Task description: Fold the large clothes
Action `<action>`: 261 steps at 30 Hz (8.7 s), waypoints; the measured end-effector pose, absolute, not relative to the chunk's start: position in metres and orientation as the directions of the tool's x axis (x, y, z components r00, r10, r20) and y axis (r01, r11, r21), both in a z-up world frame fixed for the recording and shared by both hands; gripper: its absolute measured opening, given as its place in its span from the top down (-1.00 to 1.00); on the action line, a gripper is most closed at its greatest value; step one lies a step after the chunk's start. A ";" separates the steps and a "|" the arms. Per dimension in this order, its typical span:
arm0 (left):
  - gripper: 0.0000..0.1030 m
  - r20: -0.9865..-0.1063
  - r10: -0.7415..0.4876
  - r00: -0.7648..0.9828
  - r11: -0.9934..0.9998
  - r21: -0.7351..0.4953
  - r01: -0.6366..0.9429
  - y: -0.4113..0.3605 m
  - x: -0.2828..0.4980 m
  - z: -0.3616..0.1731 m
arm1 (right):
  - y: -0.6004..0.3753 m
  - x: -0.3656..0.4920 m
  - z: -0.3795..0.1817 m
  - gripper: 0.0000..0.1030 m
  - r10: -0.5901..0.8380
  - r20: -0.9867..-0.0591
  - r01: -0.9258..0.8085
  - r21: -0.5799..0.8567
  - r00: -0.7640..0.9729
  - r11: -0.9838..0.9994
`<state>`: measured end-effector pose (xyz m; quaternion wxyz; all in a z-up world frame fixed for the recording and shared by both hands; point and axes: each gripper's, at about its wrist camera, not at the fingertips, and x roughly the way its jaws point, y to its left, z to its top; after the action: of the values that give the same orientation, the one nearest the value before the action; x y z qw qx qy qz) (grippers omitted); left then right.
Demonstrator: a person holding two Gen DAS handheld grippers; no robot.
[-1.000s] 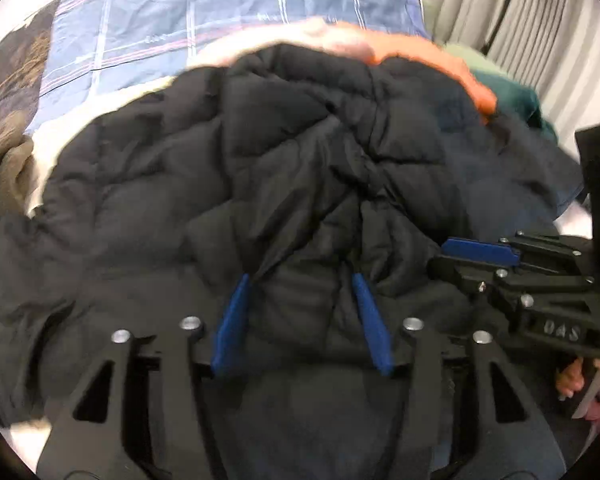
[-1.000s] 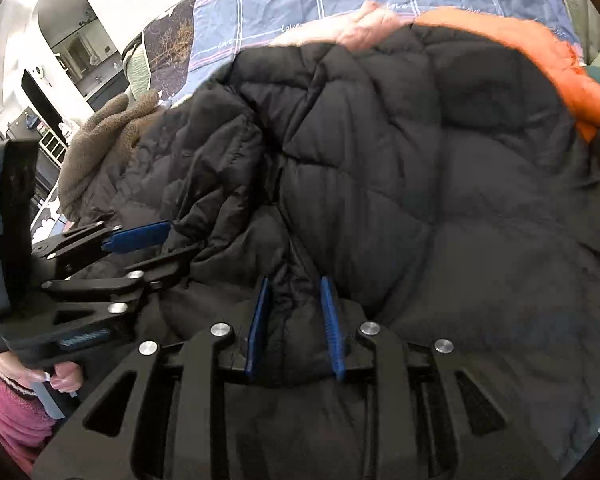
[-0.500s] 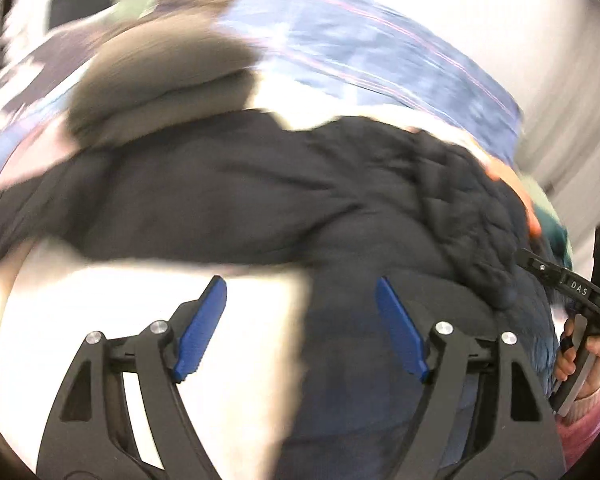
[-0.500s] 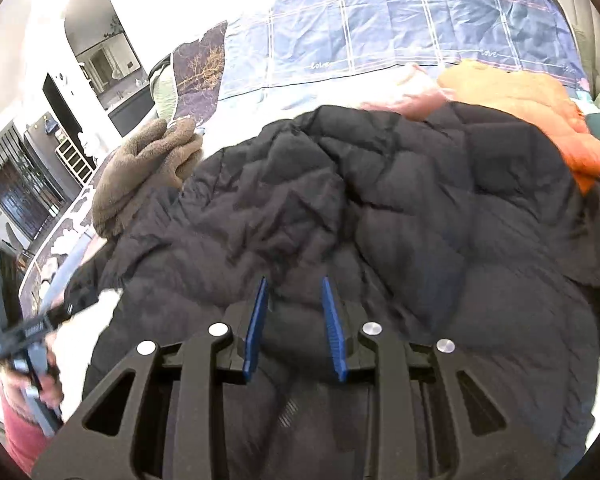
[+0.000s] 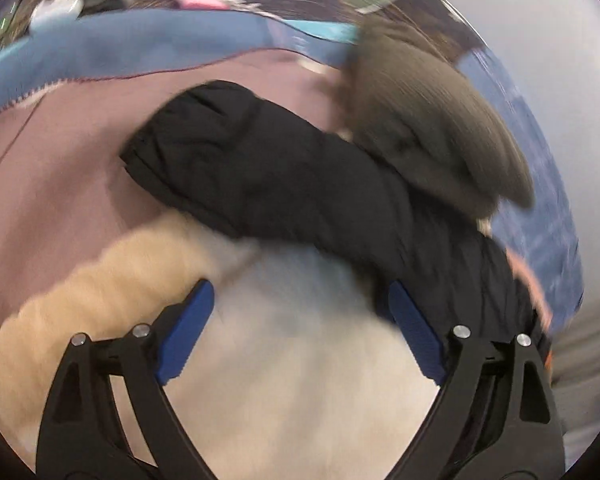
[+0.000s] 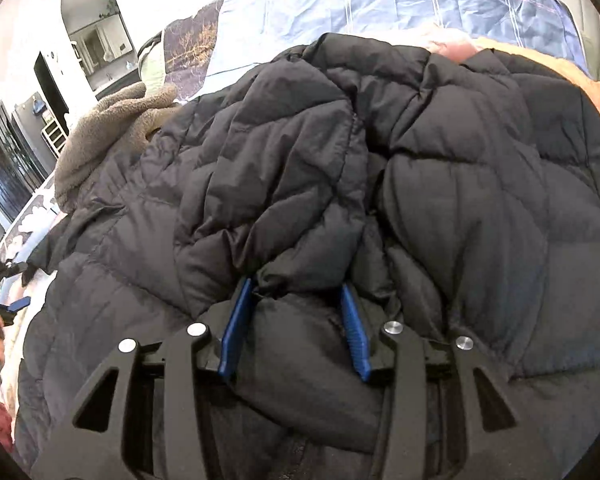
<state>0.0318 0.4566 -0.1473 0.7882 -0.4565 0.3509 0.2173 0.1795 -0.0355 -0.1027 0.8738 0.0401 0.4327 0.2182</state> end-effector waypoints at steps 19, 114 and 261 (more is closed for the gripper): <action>0.92 -0.611 -0.029 0.791 0.323 -0.754 -0.571 0.477 0.082 -0.132 | -0.037 0.171 -0.101 0.05 0.424 -0.725 -0.356 0.259 0.542 0.898; -0.45 -0.662 -0.229 0.714 0.968 -0.235 0.092 0.155 0.116 -0.036 | -0.229 0.175 -0.063 -0.34 0.544 -0.648 0.093 0.683 0.533 0.724; -0.05 -0.610 -0.208 0.764 0.978 -0.152 0.145 0.146 0.173 -0.007 | -0.181 0.170 -0.029 0.12 0.188 -0.678 -0.090 0.176 0.711 0.980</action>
<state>0.1729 0.1459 -0.0068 0.9380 -0.0479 0.3302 -0.0939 0.1701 -0.1813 -0.0286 0.9226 0.0652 0.3728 0.0753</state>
